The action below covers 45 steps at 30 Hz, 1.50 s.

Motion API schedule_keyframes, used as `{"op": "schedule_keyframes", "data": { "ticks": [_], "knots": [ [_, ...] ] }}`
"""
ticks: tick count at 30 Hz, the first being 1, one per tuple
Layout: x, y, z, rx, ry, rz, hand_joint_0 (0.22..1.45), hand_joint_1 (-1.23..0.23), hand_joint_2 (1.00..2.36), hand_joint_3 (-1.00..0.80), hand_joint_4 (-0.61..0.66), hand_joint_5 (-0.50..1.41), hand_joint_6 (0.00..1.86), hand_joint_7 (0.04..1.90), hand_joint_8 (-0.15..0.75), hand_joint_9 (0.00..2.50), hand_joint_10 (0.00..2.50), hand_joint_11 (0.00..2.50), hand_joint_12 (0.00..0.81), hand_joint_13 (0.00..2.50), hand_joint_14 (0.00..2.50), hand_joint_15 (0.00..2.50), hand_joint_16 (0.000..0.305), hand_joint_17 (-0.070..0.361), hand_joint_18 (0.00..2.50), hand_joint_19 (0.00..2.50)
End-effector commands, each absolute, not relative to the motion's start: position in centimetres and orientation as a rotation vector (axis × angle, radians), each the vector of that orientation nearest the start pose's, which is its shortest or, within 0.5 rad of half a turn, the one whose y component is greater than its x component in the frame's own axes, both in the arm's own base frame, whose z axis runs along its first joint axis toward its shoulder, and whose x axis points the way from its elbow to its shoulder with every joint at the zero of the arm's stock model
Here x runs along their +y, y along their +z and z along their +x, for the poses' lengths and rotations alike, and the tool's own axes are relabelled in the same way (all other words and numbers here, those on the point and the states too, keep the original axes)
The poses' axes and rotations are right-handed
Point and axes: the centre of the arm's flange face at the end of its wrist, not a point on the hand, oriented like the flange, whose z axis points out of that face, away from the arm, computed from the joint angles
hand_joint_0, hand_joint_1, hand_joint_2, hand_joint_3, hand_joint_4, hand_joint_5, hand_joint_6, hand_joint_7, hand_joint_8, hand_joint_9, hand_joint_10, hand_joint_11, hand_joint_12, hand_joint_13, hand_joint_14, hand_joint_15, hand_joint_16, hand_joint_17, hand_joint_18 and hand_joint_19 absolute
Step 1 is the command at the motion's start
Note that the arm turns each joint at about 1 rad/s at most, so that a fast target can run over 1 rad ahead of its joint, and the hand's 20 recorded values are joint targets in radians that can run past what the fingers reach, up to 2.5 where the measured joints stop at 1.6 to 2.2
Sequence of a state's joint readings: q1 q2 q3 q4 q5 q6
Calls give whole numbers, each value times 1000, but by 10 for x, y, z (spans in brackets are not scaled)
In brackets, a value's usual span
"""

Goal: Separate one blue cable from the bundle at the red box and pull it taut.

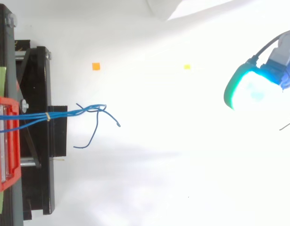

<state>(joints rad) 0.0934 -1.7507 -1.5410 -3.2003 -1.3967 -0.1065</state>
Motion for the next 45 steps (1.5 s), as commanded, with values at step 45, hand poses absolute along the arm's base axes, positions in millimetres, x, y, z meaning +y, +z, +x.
{"op": "schedule_keyframes", "data": {
  "ticks": [45],
  "knots": [
    [-90, 318, 649, 1052, 761, 1113, 559, -692, 1000, -500, 304, -194, 502, 804, 337, 601, 12, 495, 348, 685, 11, 319, 41, 93, 651, 592]
  ]
}}
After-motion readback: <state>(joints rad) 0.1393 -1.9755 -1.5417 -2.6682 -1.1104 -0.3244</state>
